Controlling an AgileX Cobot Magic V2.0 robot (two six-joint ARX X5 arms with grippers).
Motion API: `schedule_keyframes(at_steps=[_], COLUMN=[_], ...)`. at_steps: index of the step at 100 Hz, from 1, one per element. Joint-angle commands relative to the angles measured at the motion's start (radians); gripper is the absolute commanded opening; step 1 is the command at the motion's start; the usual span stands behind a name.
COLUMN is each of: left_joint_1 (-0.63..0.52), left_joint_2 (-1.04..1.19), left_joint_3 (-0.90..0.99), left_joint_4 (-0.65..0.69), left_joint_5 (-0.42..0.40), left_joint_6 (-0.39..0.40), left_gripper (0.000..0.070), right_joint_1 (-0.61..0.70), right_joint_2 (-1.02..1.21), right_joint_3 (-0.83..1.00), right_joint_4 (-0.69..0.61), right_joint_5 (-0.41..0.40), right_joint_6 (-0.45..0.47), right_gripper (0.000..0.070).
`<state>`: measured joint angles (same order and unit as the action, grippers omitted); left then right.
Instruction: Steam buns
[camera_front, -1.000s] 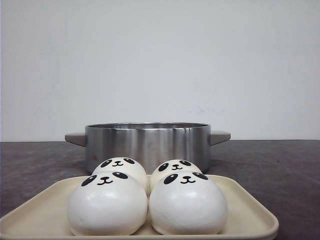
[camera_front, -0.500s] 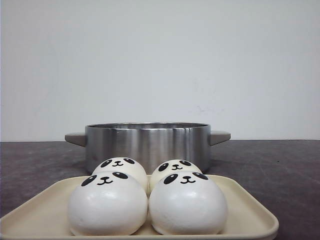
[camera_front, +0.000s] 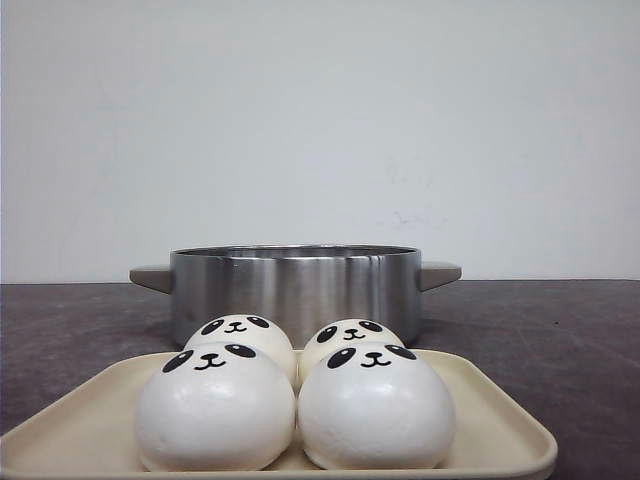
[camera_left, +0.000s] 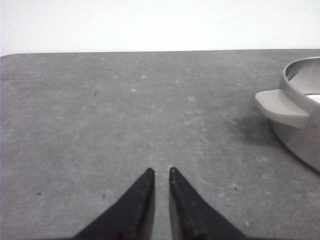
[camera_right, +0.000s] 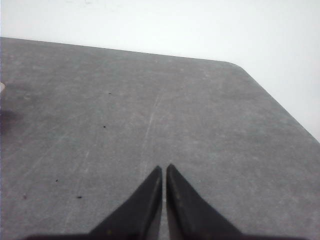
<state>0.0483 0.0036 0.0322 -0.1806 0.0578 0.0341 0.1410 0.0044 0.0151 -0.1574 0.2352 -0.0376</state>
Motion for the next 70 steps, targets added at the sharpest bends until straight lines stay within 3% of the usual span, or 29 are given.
schedule_keyframes(at_steps=[1,56,70], left_joint_1=[0.003,0.003,0.003], left_joint_2=[0.0,0.0,0.0], left_joint_3=[-0.018,-0.018,-0.018], left_joint_4=[-0.006,-0.006,-0.005], left_joint_5=[-0.002,-0.002,0.002], left_joint_6=[0.0,0.0,-0.019], left_gripper=[0.0003,0.0003,0.0003], right_joint_1=[0.0,0.0,0.001], right_joint_2=[-0.001,-0.001,-0.001], right_joint_3=[-0.003,-0.003,-0.003], right_joint_4=[-0.001,0.004,0.034], right_joint_5=[0.0,0.0,-0.014], right_joint_6=[-0.004,-0.002,0.103], right_gripper=[0.0008,0.0008,0.0008])
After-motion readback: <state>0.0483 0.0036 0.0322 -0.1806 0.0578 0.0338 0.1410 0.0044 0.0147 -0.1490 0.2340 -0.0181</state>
